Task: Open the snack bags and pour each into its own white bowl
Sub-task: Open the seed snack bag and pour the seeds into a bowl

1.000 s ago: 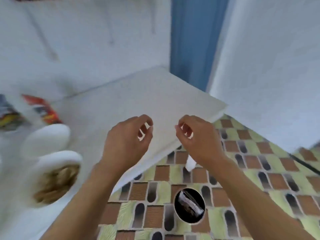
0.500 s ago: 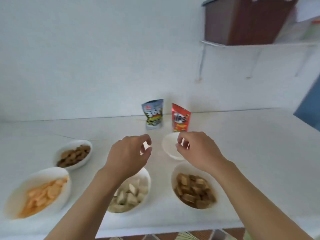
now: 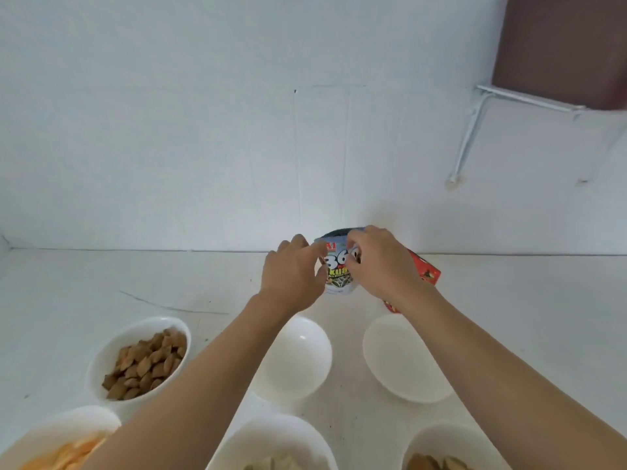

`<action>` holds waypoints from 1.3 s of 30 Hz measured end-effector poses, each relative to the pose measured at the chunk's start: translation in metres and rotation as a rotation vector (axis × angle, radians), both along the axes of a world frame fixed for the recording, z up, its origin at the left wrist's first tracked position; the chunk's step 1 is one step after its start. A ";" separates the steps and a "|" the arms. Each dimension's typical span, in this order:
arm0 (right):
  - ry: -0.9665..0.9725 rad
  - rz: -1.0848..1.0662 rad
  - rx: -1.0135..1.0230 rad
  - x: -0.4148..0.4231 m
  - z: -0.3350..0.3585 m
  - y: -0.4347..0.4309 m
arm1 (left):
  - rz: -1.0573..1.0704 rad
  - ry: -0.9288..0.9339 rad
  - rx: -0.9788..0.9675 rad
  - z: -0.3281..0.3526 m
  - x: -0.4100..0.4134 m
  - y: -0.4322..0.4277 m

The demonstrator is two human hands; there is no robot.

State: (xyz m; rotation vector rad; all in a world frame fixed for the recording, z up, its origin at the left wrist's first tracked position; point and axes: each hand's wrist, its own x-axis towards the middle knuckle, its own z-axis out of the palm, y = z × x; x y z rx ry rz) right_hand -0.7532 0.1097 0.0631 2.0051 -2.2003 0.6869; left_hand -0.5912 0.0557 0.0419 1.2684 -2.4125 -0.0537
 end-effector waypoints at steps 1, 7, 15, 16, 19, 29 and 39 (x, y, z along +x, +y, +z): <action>0.017 -0.005 -0.004 -0.006 -0.002 -0.013 | 0.003 0.018 -0.016 -0.002 -0.008 -0.012; 0.039 -0.024 0.026 -0.031 -0.029 -0.067 | -0.001 0.035 0.019 -0.022 -0.042 -0.066; -0.089 0.035 -0.031 -0.035 -0.050 -0.077 | -0.061 0.184 0.032 -0.037 -0.040 -0.080; -0.108 0.048 -0.053 -0.032 -0.048 -0.077 | -0.070 0.206 0.010 -0.035 -0.036 -0.081; -0.117 0.076 -0.126 -0.017 -0.035 -0.079 | -0.096 0.257 -0.084 -0.021 -0.018 -0.084; -0.238 0.226 -0.390 0.115 0.033 -0.096 | -0.026 0.383 -0.326 0.058 0.121 -0.079; -0.296 0.285 -0.385 0.306 0.026 -0.108 | -0.052 0.404 -0.280 0.057 0.325 -0.086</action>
